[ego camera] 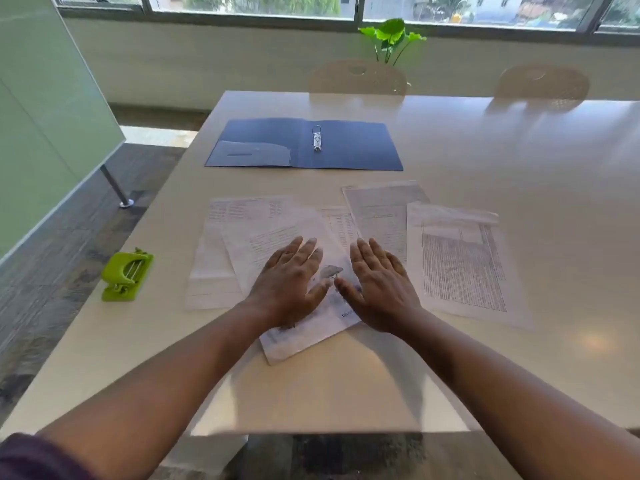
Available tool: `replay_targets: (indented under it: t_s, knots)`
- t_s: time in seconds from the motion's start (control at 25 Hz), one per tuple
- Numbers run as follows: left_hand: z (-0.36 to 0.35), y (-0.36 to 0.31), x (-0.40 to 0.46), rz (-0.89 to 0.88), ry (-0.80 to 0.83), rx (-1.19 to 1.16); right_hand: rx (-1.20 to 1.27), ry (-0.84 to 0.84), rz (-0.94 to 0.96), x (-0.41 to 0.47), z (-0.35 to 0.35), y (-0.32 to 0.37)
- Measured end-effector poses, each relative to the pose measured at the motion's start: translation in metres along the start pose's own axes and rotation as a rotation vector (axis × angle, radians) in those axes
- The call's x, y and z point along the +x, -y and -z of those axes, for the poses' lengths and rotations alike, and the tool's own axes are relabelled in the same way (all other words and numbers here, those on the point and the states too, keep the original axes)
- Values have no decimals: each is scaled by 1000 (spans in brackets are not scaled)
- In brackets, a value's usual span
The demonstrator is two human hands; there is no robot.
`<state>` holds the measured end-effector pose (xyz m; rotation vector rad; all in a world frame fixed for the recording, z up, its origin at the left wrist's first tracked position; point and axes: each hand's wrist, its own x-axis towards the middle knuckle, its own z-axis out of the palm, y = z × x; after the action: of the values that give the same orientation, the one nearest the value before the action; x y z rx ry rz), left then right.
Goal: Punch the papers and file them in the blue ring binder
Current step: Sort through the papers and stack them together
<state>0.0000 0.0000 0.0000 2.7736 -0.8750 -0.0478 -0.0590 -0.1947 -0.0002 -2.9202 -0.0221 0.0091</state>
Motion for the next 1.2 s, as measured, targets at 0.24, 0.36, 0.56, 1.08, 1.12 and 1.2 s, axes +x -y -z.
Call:
replay_targets:
  t_s: [0.24,0.36,0.56,1.08,1.12,1.2]
  knots:
    - [-9,7,-30,-18,171,100,43,61,-18,-13,-13,-2]
    - [-10,11,-38,-16,181,125,34,68,-43,-16,-14,-5]
    - [-14,18,-47,7,205,140,33,59,-55,-17,-15,-4]
    - [-17,19,-50,4,228,167,311,3,-81,-1,13,23]
    - [-17,18,-50,5,225,170,395,-12,-109,1,17,26]
    - [-15,16,-49,9,230,170,632,-10,-207,8,23,28]
